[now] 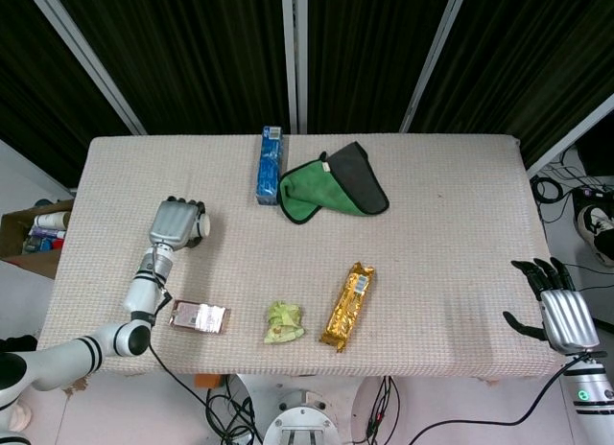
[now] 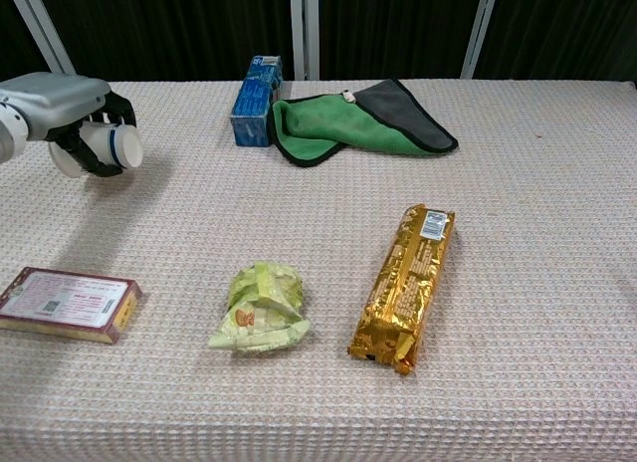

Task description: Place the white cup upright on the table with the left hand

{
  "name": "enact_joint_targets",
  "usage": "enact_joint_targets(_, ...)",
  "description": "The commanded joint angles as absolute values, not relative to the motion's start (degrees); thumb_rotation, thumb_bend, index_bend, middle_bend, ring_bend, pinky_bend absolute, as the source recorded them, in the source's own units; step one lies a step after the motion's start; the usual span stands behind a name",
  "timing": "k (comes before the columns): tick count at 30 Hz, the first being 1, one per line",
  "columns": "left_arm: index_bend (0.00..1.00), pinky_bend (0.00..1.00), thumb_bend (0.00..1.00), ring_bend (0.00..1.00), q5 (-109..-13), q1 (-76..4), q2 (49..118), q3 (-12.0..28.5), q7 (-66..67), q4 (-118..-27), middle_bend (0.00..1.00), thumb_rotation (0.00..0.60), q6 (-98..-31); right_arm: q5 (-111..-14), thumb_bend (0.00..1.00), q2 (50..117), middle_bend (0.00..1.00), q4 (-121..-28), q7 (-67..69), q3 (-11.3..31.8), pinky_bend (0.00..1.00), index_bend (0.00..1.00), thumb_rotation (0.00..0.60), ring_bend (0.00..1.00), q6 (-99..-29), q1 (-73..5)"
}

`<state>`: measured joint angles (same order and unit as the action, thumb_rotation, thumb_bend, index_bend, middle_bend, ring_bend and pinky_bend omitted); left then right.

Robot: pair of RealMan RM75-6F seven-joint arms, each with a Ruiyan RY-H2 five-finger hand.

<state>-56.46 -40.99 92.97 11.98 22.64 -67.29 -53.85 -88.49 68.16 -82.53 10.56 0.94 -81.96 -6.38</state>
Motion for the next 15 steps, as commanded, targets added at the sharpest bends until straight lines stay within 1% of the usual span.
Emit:
enact_joint_targets(1, 0.52, 0.32, 0.38, 0.40, -62.2, -38.1, 94.4, 15.9, 1.4, -68.7, 0.52, 0.600, -56.6, -88.6, 0.13, 68.2, 0.21, -82.4, 10.6, 0.9, 0.08, 0.17, 0.600, 0.07, -81.9, -6.4)
enact_joint_targets(4, 0.51, 0.32, 0.38, 0.40, -63.4, -36.8, 95.9, 18.0, -12.2, -69.2, 0.51, 0.600, -56.1, -88.6, 0.13, 68.2, 0.21, -82.4, 10.6, 0.9, 0.08, 0.17, 0.600, 0.07, -81.9, -6.4)
enact_joint_targets(7, 0.50, 0.28, 0.38, 0.38, -62.9, -36.0, 98.1, 19.6, -23.5, -68.6, 0.50, 0.600, -53.8, -88.5, 0.13, 68.0, 0.21, -82.5, 10.6, 0.9, 0.08, 0.17, 0.600, 0.07, -82.1, -6.3)
enact_joint_targets(9, 0.49, 0.23, 0.38, 0.34, -62.8, -36.0, 99.6, 19.8, -28.4, -66.7, 0.49, 0.600, -51.8, -88.5, 0.13, 68.0, 0.21, -82.4, 10.6, 0.9, 0.08, 0.17, 0.600, 0.07, -82.2, -6.2)
enact_joint_targets(11, 0.47, 0.22, 0.38, 0.31, -63.1, -36.0, 100.9, 19.9, -31.6, -65.1, 0.47, 0.600, -50.9, -88.4, 0.13, 67.9, 0.21, -82.5, 10.6, 0.9, 0.08, 0.17, 0.600, 0.07, -82.1, -6.1)
enact_joint_targets(15, 0.45, 0.19, 0.38, 0.27, -64.7, -35.9, 103.7, 19.5, -35.2, -61.2, 0.44, 0.600, -51.3, -88.2, 0.13, 67.8, 0.21, -82.5, 10.6, 0.9, 0.08, 0.17, 0.600, 0.07, -82.1, -6.0)
